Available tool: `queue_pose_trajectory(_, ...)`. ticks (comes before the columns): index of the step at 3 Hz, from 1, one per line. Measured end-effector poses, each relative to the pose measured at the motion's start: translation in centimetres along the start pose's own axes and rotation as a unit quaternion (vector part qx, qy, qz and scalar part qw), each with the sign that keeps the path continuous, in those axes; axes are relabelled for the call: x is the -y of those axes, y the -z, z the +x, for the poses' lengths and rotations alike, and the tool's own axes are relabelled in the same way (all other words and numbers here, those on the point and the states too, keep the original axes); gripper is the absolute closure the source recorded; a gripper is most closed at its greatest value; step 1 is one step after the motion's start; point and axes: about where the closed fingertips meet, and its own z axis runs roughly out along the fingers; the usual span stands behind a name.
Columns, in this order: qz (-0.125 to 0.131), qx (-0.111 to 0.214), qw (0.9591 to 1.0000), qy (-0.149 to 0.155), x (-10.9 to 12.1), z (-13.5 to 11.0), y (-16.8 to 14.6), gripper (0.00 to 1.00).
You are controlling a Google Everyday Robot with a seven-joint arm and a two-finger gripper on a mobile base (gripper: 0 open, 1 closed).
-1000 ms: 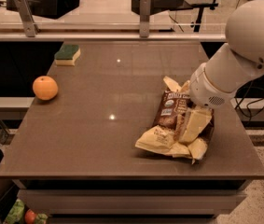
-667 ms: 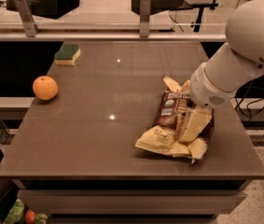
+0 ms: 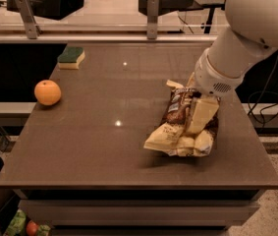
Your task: Move brown chip bag near sponge
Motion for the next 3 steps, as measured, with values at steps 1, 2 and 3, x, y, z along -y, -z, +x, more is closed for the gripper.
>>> queue_pose_trajectory(1,0.026,-0.021,0.9995,0.002,2.7,-0.9,2.1,1.00)
queue_pose_trajectory(2,0.059,-0.022,0.9980,0.009,5.5,-1.6,3.9,1.00)
queue_pose_trajectory(3,0.091,-0.016,0.9955,0.017,8.1,-2.3,4.8,1.00)
